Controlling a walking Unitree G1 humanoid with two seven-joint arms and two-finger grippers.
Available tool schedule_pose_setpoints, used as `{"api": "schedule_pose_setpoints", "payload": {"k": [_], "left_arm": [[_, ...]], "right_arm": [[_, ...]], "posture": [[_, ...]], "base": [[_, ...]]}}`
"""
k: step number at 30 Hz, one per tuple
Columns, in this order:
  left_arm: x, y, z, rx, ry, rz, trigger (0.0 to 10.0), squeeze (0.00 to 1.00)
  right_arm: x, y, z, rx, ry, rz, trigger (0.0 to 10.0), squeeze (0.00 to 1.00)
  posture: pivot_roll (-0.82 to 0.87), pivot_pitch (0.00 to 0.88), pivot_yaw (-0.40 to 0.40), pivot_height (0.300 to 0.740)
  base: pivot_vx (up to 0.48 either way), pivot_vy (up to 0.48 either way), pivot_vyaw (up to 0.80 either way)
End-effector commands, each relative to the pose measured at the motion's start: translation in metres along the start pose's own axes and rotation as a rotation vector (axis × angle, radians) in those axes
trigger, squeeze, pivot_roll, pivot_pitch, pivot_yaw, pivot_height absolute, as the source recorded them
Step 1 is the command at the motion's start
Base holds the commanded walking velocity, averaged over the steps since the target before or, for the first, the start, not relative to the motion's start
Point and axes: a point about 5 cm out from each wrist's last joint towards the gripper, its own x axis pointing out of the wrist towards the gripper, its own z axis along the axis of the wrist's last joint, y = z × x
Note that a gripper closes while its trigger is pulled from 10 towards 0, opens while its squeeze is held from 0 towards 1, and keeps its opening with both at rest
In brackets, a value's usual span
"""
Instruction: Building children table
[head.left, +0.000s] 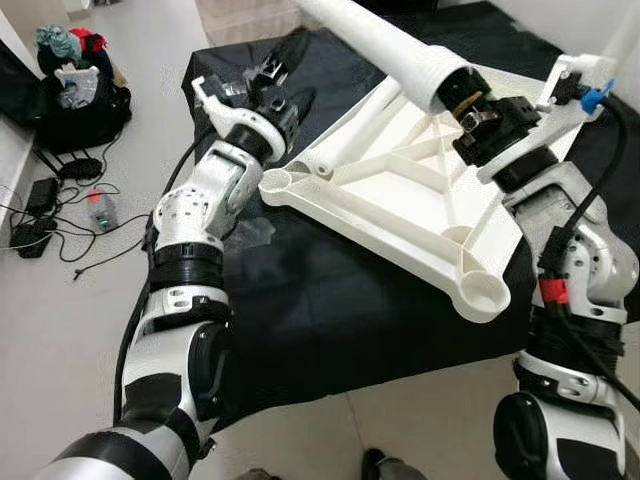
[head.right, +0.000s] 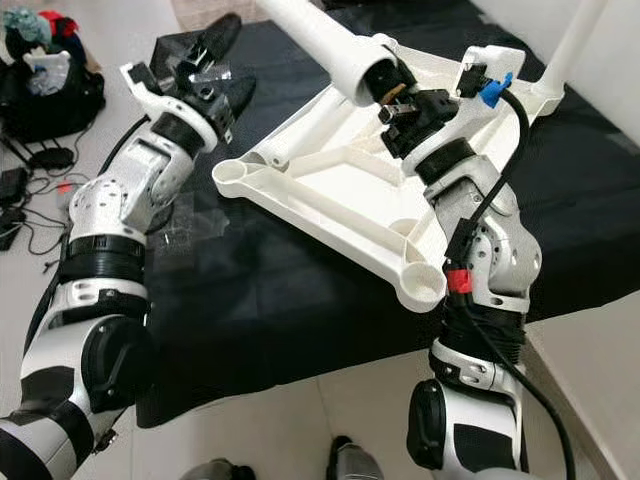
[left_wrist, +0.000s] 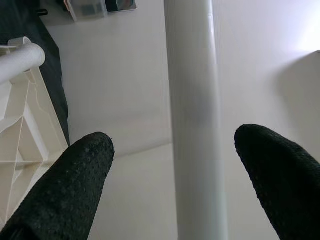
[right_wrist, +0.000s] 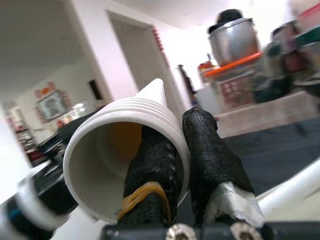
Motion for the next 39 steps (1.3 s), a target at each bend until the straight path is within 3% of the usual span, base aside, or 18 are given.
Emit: {"api": "schedule_pose_setpoints", "payload": {"k": [1, 4, 14, 15, 31, 32, 33, 34, 35, 36, 39], "left_arm": [[0.0, -0.003, 0.004, -0.022, -0.008, -0.027, 10.0, 0.0], [0.001, -0.015, 0.004, -0.056, 0.036, -0.145, 10.0, 0.0], [0.001, -0.025, 0.011, -0.077, 0.031, -0.221, 10.0, 0.0], [0.0, -0.027, 0.015, -0.067, 0.027, -0.235, 0.0, 0.0], [-0.005, -0.035, 0.013, -0.048, 0.07, -0.268, 0.0, 0.0], [-0.006, -0.035, 0.01, -0.046, 0.082, -0.268, 0.0, 0.0], [-0.006, -0.035, 0.01, -0.046, 0.082, -0.268, 0.0, 0.0], [-0.007, -0.036, 0.007, -0.042, 0.095, -0.274, 0.0, 0.0], [-0.007, -0.036, 0.007, -0.042, 0.095, -0.274, 0.0, 0.0], [-0.008, -0.04, 0.005, -0.034, 0.108, -0.288, 0.0, 0.0], [-0.011, -0.05, 0.003, 0.004, 0.137, -0.323, 0.0, 0.0]], "right_arm": [[0.001, 0.008, 0.002, 0.009, -0.009, 0.056, 0.0, 0.0], [-0.001, 0.013, -0.004, 0.045, 0.007, 0.111, 0.0, 0.0], [-0.007, 0.023, -0.006, 0.105, 0.047, 0.24, 0.0, 0.0], [-0.011, 0.025, -0.006, 0.11, 0.063, 0.278, 0.0, 0.0], [-0.013, 0.018, 0.001, 0.069, 0.078, 0.276, 0.0, 0.0], [-0.013, 0.019, 0.001, 0.053, 0.086, 0.279, 0.7, 0.0], [-0.013, 0.019, 0.001, 0.053, 0.086, 0.279, 0.7, 0.0], [-0.012, 0.02, 0.0, 0.059, 0.085, 0.285, 10.0, 0.07], [-0.012, 0.02, 0.0, 0.059, 0.085, 0.285, 10.0, 0.07], [-0.013, 0.021, -0.002, 0.048, 0.104, 0.294, 10.0, 1.0], [-0.017, 0.023, -0.006, 0.03, 0.154, 0.329, 10.0, 1.0]], "posture": [[-0.06, 0.211, 0.064, 0.74], [-0.05, 0.198, 0.065, 0.74], [-0.05, 0.191, 0.064, 0.74], [-0.05, 0.188, 0.066, 0.74], [-0.05, 0.17, 0.065, 0.74], [-0.05, 0.165, 0.065, 0.74], [-0.05, 0.165, 0.065, 0.74], [-0.05, 0.162, 0.065, 0.74], [-0.05, 0.162, 0.065, 0.74], [-0.05, 0.159, 0.064, 0.74], [-0.05, 0.151, 0.062, 0.74]], "base": [[0.0, 0.0, 0.0], [0.0, 0.0, 0.0], [0.0, 0.0, 0.0], [0.0, 0.0, 0.0], [0.0, 0.0, 0.0], [0.0, 0.0, 0.0], [0.0, 0.0, 0.0], [0.0, 0.0, 0.0], [0.0, 0.0, 0.0], [0.0, 0.0, 0.0], [0.0, 0.0, 0.0]]}}
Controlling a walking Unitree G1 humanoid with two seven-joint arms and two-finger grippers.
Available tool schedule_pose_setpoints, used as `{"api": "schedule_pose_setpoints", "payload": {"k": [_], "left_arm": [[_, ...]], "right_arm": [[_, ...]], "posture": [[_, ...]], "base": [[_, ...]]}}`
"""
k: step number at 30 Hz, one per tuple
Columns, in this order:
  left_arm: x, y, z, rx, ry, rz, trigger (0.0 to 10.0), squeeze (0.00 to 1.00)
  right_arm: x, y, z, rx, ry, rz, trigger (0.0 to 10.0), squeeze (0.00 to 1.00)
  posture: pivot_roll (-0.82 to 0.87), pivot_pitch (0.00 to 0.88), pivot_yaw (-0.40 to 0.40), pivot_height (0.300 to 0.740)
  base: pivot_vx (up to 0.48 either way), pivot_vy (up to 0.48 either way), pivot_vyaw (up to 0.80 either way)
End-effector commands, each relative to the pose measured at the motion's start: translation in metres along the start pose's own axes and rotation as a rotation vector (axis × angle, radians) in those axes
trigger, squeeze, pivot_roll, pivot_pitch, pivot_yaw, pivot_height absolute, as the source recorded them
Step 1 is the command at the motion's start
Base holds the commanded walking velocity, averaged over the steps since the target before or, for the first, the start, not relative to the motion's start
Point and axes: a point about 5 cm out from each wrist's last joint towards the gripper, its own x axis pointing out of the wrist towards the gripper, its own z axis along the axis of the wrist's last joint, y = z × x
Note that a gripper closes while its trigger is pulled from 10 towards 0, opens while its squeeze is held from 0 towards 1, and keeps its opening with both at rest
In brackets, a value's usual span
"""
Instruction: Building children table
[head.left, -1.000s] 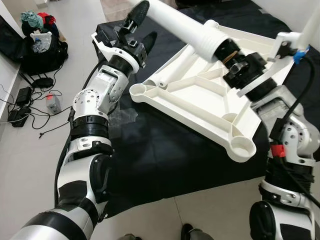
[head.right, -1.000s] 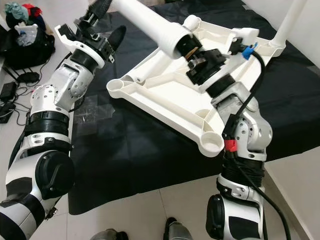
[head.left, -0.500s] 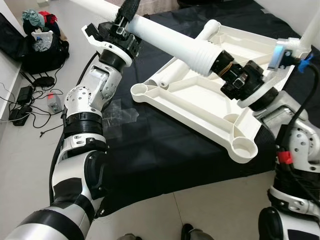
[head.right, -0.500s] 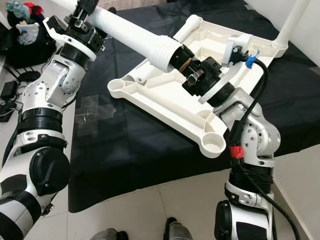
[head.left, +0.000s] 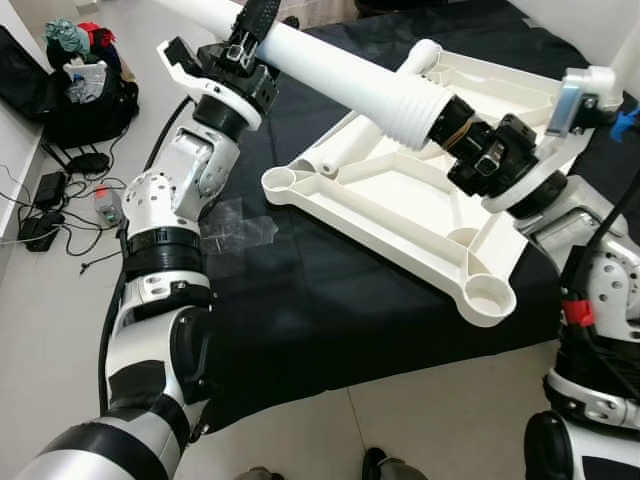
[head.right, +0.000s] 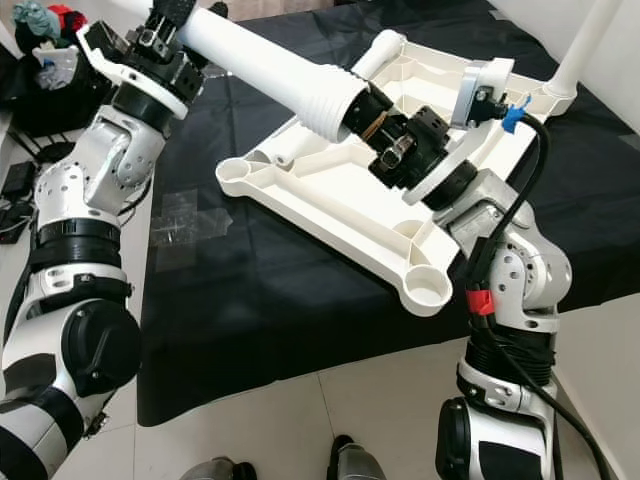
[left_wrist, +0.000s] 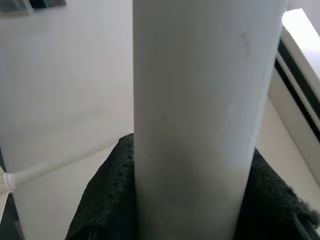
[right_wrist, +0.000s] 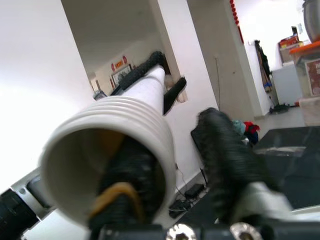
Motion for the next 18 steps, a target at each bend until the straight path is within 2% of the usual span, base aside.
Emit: {"api": "schedule_pose_setpoints", "payload": {"k": [1, 4, 5, 6, 7, 8, 9, 10, 13, 16, 18], "left_arm": [[0.002, -0.018, -0.004, 0.031, 0.056, -0.076, 0.0, 0.0], [0.002, -0.018, -0.004, 0.031, 0.056, -0.076, 0.0, 0.0], [0.003, -0.024, -0.001, 0.049, 0.059, -0.094, 0.0, 0.0], [0.003, -0.024, -0.001, 0.049, 0.059, -0.094, 0.0, 0.0], [0.003, -0.033, 0.005, 0.074, 0.052, -0.118, 0.0, 0.0], [0.003, -0.033, 0.005, 0.074, 0.052, -0.118, 0.0, 0.0], [0.003, -0.05, 0.019, 0.12, 0.026, -0.158, 0.0, 0.0], [0.003, -0.05, 0.019, 0.12, 0.026, -0.158, 0.0, 0.0], [0.002, -0.061, 0.027, 0.143, 0.006, -0.183, 0.0, 0.0], [0.001, -0.062, 0.027, 0.149, 0.003, -0.184, 0.0, 0.0], [-0.001, -0.068, 0.03, 0.162, -0.01, -0.192, 0.0, 0.0]], "right_arm": [[-0.005, 0.005, -0.009, -0.008, 0.076, 0.041, 10.0, 1.0], [-0.005, 0.005, -0.009, -0.008, 0.076, 0.041, 10.0, 1.0], [-0.013, 0.005, -0.011, -0.015, 0.111, 0.054, 10.0, 1.0], [-0.013, 0.005, -0.011, -0.015, 0.111, 0.054, 10.0, 1.0], [-0.025, 0.005, -0.013, -0.02, 0.156, 0.058, 10.0, 1.0], [-0.025, 0.005, -0.013, -0.02, 0.156, 0.058, 10.0, 1.0], [-0.049, 0.004, -0.018, 0.001, 0.225, 0.051, 10.0, 1.0], [-0.049, 0.004, -0.018, 0.001, 0.225, 0.051, 10.0, 1.0], [-0.069, 0.001, -0.026, 0.025, 0.272, 0.018, 10.0, 1.0], [-0.074, 0.0, -0.028, 0.037, 0.279, 0.009, 10.0, 1.0], [-0.091, -0.006, -0.036, 0.081, 0.291, -0.045, 10.0, 1.0]], "posture": [[-0.05, 0.149, 0.062, 0.74], [-0.05, 0.149, 0.062, 0.74], [-0.05, 0.145, 0.062, 0.74], [-0.05, 0.145, 0.062, 0.74], [-0.05, 0.142, 0.064, 0.74], [-0.05, 0.142, 0.064, 0.74], [-0.06, 0.134, 0.067, 0.74], [-0.06, 0.134, 0.067, 0.74], [-0.06, 0.131, 0.071, 0.74], [-0.06, 0.129, 0.072, 0.74], [-0.05, 0.125, 0.073, 0.74]], "base": [[0.0, 0.0, 0.0], [0.0, 0.0, 0.0], [0.0, 0.0, 0.0], [0.0, 0.0, 0.0], [0.0, 0.0, 0.0], [0.0, 0.0, 0.0], [0.0, 0.0, 0.0], [0.0, 0.0, 0.0], [0.0, 0.0, 0.0], [0.0, 0.0, 0.0], [0.0, 0.0, 0.0]]}}
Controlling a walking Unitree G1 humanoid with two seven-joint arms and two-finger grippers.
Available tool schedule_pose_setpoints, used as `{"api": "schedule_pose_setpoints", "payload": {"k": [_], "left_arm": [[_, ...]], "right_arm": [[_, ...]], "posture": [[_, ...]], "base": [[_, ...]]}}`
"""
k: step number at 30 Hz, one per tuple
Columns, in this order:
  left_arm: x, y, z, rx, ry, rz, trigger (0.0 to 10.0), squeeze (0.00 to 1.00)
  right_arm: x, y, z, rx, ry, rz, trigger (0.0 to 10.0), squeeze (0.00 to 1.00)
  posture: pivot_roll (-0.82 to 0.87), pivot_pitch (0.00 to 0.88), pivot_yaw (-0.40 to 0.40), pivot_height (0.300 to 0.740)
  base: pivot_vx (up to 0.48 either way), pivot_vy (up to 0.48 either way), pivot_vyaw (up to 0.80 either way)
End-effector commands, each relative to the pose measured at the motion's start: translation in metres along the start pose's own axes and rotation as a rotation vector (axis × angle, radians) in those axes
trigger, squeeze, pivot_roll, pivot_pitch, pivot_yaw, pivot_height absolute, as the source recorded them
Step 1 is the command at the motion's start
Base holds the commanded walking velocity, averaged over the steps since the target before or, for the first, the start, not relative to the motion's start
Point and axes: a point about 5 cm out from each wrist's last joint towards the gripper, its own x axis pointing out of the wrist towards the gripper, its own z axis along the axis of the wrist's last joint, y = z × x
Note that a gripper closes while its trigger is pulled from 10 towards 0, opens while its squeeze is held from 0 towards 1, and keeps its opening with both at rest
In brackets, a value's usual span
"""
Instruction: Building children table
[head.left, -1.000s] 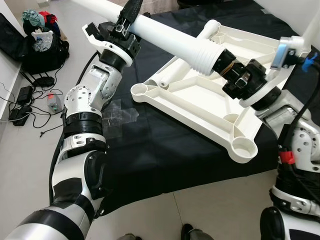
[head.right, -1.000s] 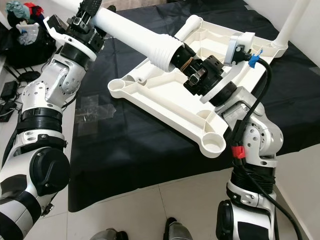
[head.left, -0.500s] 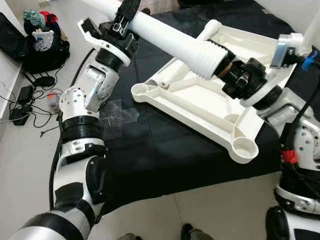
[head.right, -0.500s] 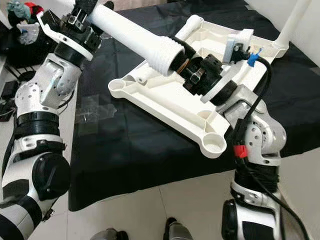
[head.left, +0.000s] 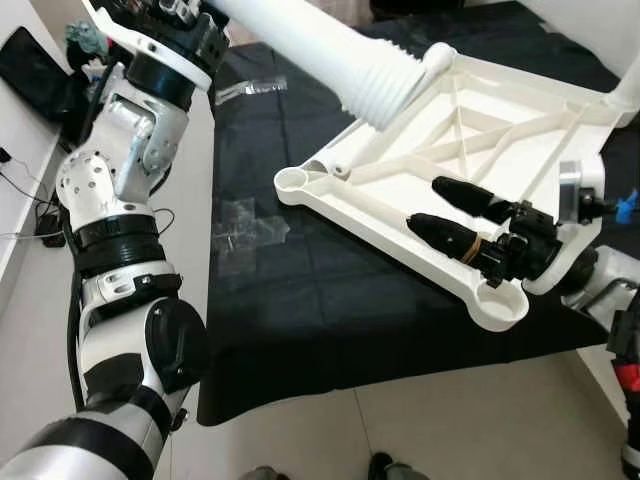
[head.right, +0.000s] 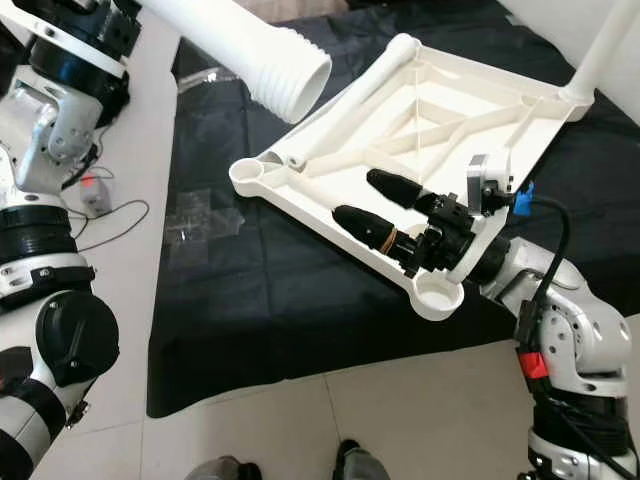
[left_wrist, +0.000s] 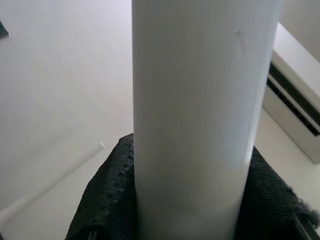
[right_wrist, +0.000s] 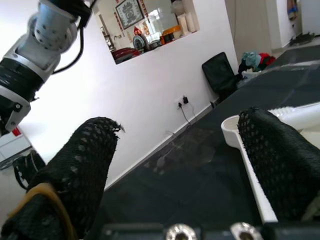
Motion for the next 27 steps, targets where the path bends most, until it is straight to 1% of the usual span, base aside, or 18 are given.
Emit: {"api": "schedule_pose_setpoints", "payload": {"k": [1, 3, 4, 6, 7, 8, 9, 10, 11, 12, 13, 14, 15, 16, 19, 22, 25, 27], "left_arm": [[-0.002, -0.01, 0.006, 0.019, -0.019, -0.031, 0.0, 0.0], [-0.002, -0.011, 0.006, 0.02, -0.019, -0.032, 0.0, 0.0], [-0.007, -0.01, 0.002, 0.061, 0.057, -0.012, 0.0, 0.0], [-0.007, -0.01, 0.002, 0.061, 0.057, -0.012, 0.0, 0.0], [-0.017, -0.007, -0.009, 0.136, 0.197, 0.027, 0.0, 0.0], [-0.017, -0.007, -0.009, 0.136, 0.197, 0.027, 0.0, 0.0], [-0.026, -0.004, -0.017, 0.197, 0.303, 0.057, 0.0, 0.0], [-0.026, -0.004, -0.017, 0.197, 0.303, 0.057, 0.0, 0.0], [-0.045, -0.001, -0.027, 0.306, 0.467, 0.108, 0.0, 0.0], [-0.045, -0.001, -0.027, 0.306, 0.467, 0.108, 0.0, 0.0], [-0.062, 0.003, -0.036, 0.384, 0.603, 0.148, 3.5, 0.0], [-0.062, 0.003, -0.036, 0.384, 0.603, 0.148, 3.5, 0.0], [-0.077, 0.004, -0.043, 0.443, 0.706, 0.176, 10.0, 0.0], [-0.087, 0.005, -0.048, 0.491, 0.765, 0.189, 10.0, 0.0], [-0.093, 0.003, -0.052, 0.533, 0.811, 0.186, 10.0, 0.0], [-0.107, 0.002, -0.066, 0.711, 0.933, 0.136, 10.0, 0.0], [-0.112, 0.007, -0.072, 0.768, 0.96, 0.14, 10.0, 0.0], [-0.118, 0.02, -0.082, 0.806, 0.927, 0.196, 10.0, 0.0]], "right_arm": [[-0.015, -0.004, -0.01, 0.039, 0.012, -0.036, 10.0, 1.0], [-0.017, -0.005, -0.012, 0.044, 0.015, -0.039, 10.0, 1.0], [-0.027, -0.011, -0.017, 0.039, 0.038, -0.09, 10.0, 1.0], [-0.027, -0.011, -0.017, 0.039, 0.038, -0.09, 10.0, 1.0], [-0.037, -0.02, -0.018, 0.054, 0.034, -0.163, 10.0, 0.53], [-0.037, -0.02, -0.018, 0.054, 0.034, -0.163, 10.0, 0.53], [-0.042, -0.023, -0.02, 0.027, 0.071, -0.186, 10.0, 0.0], [-0.042, -0.023, -0.02, 0.027, 0.071, -0.186, 10.0, 0.0], [-0.047, -0.03, -0.02, -0.028, 0.117, -0.26, 10.0, 0.0], [-0.047, -0.03, -0.02, -0.028, 0.117, -0.26, 10.0, 0.0], [-0.05, -0.037, -0.019, -0.077, 0.149, -0.33, 10.0, 0.0], [-0.05, -0.037, -0.019, -0.077, 0.149, -0.33, 10.0, 0.0], [-0.051, -0.043, -0.017, -0.106, 0.167, -0.401, 10.0, 0.0], [-0.047, -0.045, -0.016, -0.117, 0.164, -0.419, 10.0, 0.0], [-0.038, -0.039, -0.016, -0.122, 0.167, -0.368, 10.0, 0.0], [-0.003, -0.006, -0.025, -0.099, 0.21, -0.091, 10.0, 0.0], [0.012, 0.004, -0.029, -0.079, 0.212, -0.029, 10.0, 0.0], [0.034, 0.013, -0.042, -0.043, 0.187, -0.014, 10.0, 0.0]], "posture": [[-0.05, 0.125, 0.073, 0.74], [-0.05, 0.125, 0.073, 0.74], [-0.05, 0.122, 0.073, 0.74], [-0.05, 0.122, 0.073, 0.74], [-0.06, 0.12, 0.079, 0.74], [-0.06, 0.12, 0.079, 0.74], [-0.06, 0.116, 0.079, 0.74], [-0.06, 0.116, 0.079, 0.74], [-0.06, 0.115, 0.081, 0.74], [-0.06, 0.115, 0.081, 0.74], [-0.06, 0.11, 0.078, 0.74], [-0.06, 0.11, 0.078, 0.74], [-0.05, 0.108, 0.078, 0.74], [-0.05, 0.101, 0.074, 0.74], [-0.05, 0.095, 0.07, 0.74], [-0.05, 0.076, 0.058, 0.74], [-0.06, 0.072, 0.056, 0.74], [-0.06, 0.063, 0.049, 0.74]], "base": [[0.0, 0.0, 0.0], [0.0, 0.0, 0.0], [0.0, 0.0, 0.0], [0.0, 0.0, 0.0], [0.0, 0.0, 0.0], [0.0, 0.0, 0.0], [0.0, 0.0, 0.0], [0.0, 0.0, 0.0], [0.0, 0.0, 0.0], [0.0, 0.0, 0.0], [0.0, 0.0, 0.0], [0.0, 0.0, 0.0], [0.0, 0.0, 0.0], [0.0, 0.0, 0.0], [0.0, 0.0, 0.0], [0.0, 0.0, 0.0], [0.0, 0.0, 0.0], [0.0, 0.0, 0.0]]}}
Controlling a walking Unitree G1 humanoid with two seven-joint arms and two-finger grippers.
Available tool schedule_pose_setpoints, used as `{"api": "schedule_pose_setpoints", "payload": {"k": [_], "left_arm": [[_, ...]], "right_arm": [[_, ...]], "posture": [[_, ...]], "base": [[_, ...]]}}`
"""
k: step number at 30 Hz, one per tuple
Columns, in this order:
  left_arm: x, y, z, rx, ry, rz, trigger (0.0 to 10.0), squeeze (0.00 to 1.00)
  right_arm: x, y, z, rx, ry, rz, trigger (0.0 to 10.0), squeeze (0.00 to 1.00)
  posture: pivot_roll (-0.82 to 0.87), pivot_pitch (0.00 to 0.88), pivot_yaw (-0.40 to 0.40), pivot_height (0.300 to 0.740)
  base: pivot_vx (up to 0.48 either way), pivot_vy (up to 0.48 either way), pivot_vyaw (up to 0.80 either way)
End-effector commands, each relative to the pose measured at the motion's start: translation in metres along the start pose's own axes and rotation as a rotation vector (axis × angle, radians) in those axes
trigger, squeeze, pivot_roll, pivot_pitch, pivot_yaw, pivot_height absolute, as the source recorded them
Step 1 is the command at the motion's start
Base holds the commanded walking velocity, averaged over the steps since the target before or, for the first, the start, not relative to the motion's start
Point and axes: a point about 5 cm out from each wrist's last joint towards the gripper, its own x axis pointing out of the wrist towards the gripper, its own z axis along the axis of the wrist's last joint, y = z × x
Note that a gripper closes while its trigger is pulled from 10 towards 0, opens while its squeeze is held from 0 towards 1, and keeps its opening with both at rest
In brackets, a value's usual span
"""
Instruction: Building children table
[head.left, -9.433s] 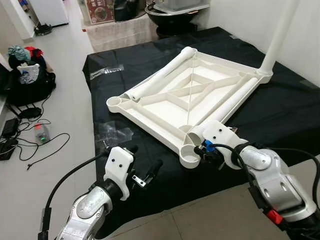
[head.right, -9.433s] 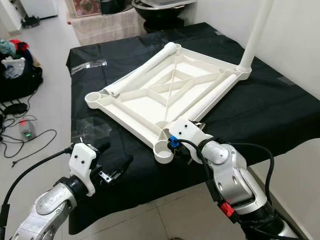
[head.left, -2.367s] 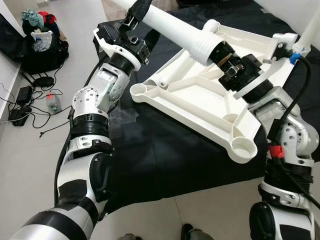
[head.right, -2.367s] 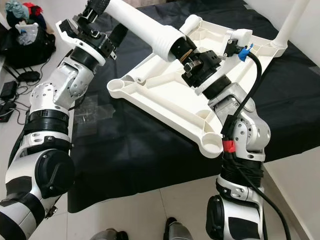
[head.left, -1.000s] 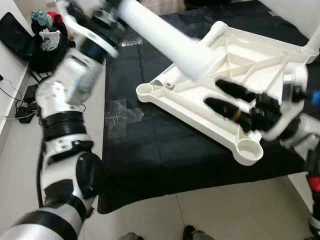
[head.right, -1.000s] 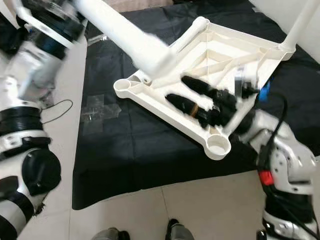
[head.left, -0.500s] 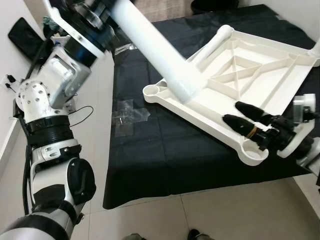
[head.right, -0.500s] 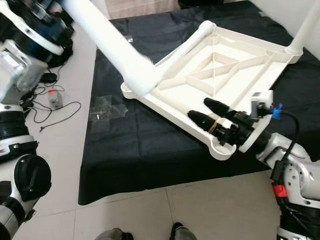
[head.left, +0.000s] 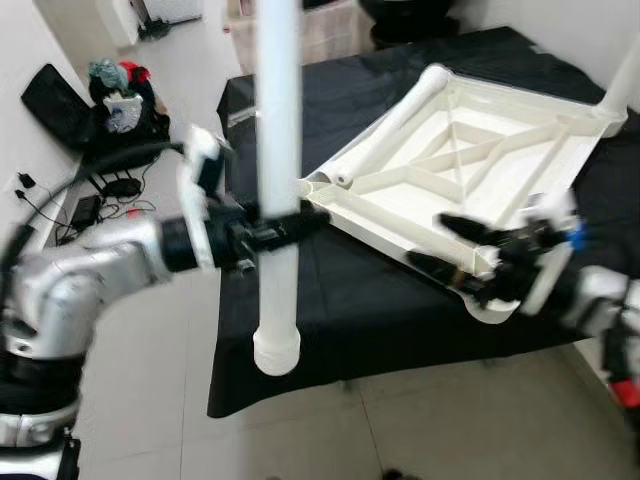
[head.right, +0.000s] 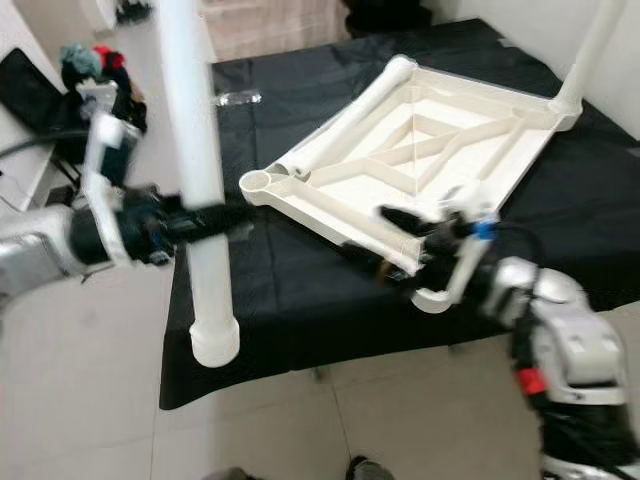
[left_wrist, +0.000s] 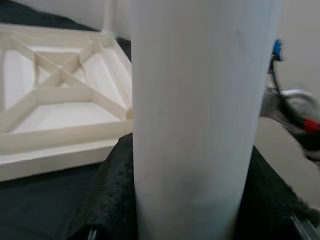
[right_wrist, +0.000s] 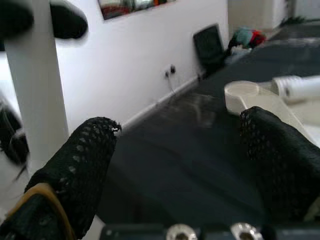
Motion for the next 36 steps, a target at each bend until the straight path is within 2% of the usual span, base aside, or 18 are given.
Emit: {"api": "schedule_pose_setpoints", "payload": {"k": [1, 3, 4, 5, 7, 9, 13, 20, 29, 32, 36], "left_arm": [[0.003, 0.001, -0.006, 0.028, -0.003, 0.047, 10.0, 0.0], [0.006, 0.002, -0.016, 0.021, -0.046, 0.108, 10.0, 0.0], [0.006, 0.002, -0.016, 0.021, -0.046, 0.108, 10.0, 0.0], [0.008, 0.0, -0.027, -0.039, -0.091, 0.152, 10.0, 0.0], [0.009, -0.007, -0.041, -0.108, -0.125, 0.192, 10.0, 0.0], [0.009, -0.016, -0.053, -0.142, -0.13, 0.208, 10.0, 0.0], [0.01, -0.028, -0.071, -0.153, -0.127, 0.208, 10.0, 0.0], [0.011, -0.033, -0.077, -0.179, -0.153, 0.233, 10.0, 0.0], [0.015, -0.032, -0.072, -0.134, -0.175, 0.231, 10.0, 0.0], [0.016, -0.032, -0.07, -0.126, -0.179, 0.23, 10.0, 0.0], [0.017, -0.031, -0.067, -0.114, -0.192, 0.239, 10.0, 0.0]], "right_arm": [[0.012, 0.008, -0.006, 0.021, 0.01, 0.024, 10.0, 0.0], [0.024, 0.014, -0.015, 0.033, 0.005, 0.004, 10.0, 0.0], [0.024, 0.014, -0.015, 0.033, 0.005, 0.004, 10.0, 0.0], [0.034, 0.018, -0.026, 0.064, 0.004, -0.051, 10.0, 0.0], [0.04, 0.024, -0.038, 0.094, 0.017, -0.092, 10.0, 0.0], [0.041, 0.028, -0.048, 0.112, 0.045, -0.131, 10.0, 0.0], [0.038, 0.029, -0.054, 0.121, 0.074, -0.168, 10.0, 0.0], [0.037, 0.028, -0.057, 0.128, 0.08, -0.21, 10.0, 0.0], [0.043, 0.029, -0.051, 0.085, 0.067, -0.223, 10.0, 0.0], [0.043, 0.027, -0.047, 0.084, 0.03, -0.234, 10.0, 0.0], [0.043, 0.028, -0.044, 0.068, 0.03, -0.208, 10.0, 0.0]], "posture": [[-0.06, 0.063, 0.049, 0.74], [-0.06, 0.061, 0.048, 0.74], [-0.06, 0.061, 0.048, 0.74], [-0.06, 0.06, 0.046, 0.74], [-0.06, 0.061, 0.042, 0.74], [-0.06, 0.06, 0.039, 0.74], [-0.06, 0.059, 0.027, 0.74], [-0.06, 0.058, 0.017, 0.74], [-0.07, 0.057, 0.015, 0.74], [-0.06, 0.058, 0.016, 0.74], [-0.07, 0.057, 0.015, 0.74]], "base": [[0.0, 0.0, 0.0], [0.0, 0.0, 0.0], [0.0, 0.0, 0.0], [0.0, 0.0, 0.0], [0.0, 0.0, 0.0], [0.0, -0.439, 0.0], [0.0, -0.465, 0.0], [0.0, -0.465, 0.0], [0.0, -0.465, 0.0], [0.0, -0.465, 0.0], [0.0, -0.464, 0.8]]}}
